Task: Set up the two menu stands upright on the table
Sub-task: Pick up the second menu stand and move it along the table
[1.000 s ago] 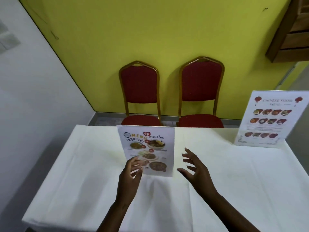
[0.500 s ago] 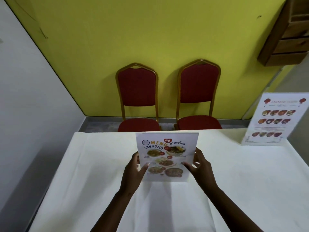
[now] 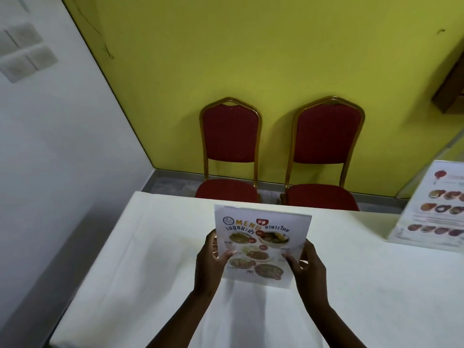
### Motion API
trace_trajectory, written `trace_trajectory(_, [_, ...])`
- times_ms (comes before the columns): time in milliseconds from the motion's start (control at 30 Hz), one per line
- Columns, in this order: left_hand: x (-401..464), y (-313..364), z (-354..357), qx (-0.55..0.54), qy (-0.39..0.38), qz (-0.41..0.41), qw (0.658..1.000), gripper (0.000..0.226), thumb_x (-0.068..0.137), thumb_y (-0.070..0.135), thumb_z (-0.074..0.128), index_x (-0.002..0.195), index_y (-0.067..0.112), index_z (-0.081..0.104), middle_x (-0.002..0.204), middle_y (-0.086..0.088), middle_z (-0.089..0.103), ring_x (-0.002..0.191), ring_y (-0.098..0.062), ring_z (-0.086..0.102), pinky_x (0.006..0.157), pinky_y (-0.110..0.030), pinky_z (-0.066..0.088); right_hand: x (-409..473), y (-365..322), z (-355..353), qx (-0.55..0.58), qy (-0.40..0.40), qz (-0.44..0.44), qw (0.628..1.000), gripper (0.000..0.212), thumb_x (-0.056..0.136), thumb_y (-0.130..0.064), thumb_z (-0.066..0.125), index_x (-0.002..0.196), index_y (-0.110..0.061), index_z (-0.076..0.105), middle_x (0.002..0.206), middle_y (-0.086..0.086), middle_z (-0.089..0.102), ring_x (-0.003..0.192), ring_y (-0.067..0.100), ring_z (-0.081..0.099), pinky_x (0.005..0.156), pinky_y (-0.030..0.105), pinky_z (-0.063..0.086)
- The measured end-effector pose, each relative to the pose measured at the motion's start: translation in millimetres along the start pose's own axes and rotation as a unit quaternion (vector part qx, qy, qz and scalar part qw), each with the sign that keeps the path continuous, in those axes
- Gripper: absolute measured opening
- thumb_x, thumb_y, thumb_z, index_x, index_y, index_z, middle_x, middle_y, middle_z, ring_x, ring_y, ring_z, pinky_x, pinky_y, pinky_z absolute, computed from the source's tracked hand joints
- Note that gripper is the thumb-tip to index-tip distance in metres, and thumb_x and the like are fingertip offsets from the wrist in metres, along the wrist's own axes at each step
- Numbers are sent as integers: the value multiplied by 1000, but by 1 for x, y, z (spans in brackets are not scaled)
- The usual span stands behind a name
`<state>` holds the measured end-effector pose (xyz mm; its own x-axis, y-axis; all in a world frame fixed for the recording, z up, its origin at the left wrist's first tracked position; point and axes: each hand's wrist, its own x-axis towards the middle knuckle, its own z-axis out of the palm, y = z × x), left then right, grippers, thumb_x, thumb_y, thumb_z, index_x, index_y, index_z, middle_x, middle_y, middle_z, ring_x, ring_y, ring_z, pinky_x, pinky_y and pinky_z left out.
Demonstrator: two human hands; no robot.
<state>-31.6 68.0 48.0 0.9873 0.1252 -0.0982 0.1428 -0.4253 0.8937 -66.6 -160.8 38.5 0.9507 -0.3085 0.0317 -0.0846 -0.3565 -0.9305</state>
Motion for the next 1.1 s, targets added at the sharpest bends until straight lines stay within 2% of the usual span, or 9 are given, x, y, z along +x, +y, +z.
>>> trace_trajectory(67, [0,-4,-4,-1,3,5,1000,62,76,23,77,129,26,44,116,9,64,98,-13,67,75,-31,60,-2,-2,4,8,5,4,1000,46,82,-9,72,115,-33,51,93,-17,67,85,-3,64,63,13,55])
trace_trajectory(133, [1,-9,-13,-1,5,17,1000,63,76,24,77,130,27,44,115,10,64,98,-12,67,75,-32,61,-4,-7,10,12,5,4,1000,46,82,-7,72,116,-30,52,94,-17,67,84,-6,64,62,9,53])
trace_trajectory(333, [30,-35,-64,17,9,38,999,68,75,28,78,132,25,41,117,8,64,97,-16,69,76,-36,61,-7,-33,62,18,9,-1,1000,45,82,-12,73,116,-34,52,99,-20,68,85,0,67,62,14,55])
trace_trajectory(567, [101,-62,-159,25,18,61,998,65,75,27,78,129,21,42,110,14,60,86,-5,65,65,-23,58,18,-87,171,33,-4,-4,999,40,84,-13,72,116,-26,52,98,-17,67,83,-8,65,60,9,52])
trace_trajectory(667, [134,-75,-197,25,21,62,998,60,77,24,77,126,25,43,110,12,61,80,3,63,58,-11,54,37,-109,219,34,-9,-8,999,36,85,-16,71,107,-36,53,95,-15,69,82,-7,66,60,13,55])
trace_trajectory(800, [171,-91,-235,23,38,60,997,65,78,26,76,131,19,41,118,-1,67,94,-17,70,67,-26,59,59,-133,270,30,-9,-8,999,40,85,-12,70,107,-38,48,95,-8,69,75,-9,67,53,11,52])
trace_trajectory(900, [196,-101,-259,26,47,70,996,62,77,27,76,129,21,42,117,-3,69,93,-16,70,63,-18,58,72,-144,302,14,-20,-20,1000,41,86,-15,70,109,-41,48,96,-13,67,82,4,70,58,19,57])
trace_trajectory(1033, [221,-113,-282,-12,38,60,997,56,79,24,75,123,35,43,121,-2,66,92,-10,71,66,-31,62,85,-146,337,-8,-22,-19,1000,39,85,-22,70,106,-46,46,98,-11,69,89,10,68,69,33,61])
trace_trajectory(1100, [228,-114,-288,-14,31,55,998,54,80,17,74,124,27,44,120,-2,65,84,1,69,61,-19,59,88,-146,349,-13,-17,-17,1000,40,86,-24,69,107,-46,44,103,-9,70,89,11,68,72,42,60])
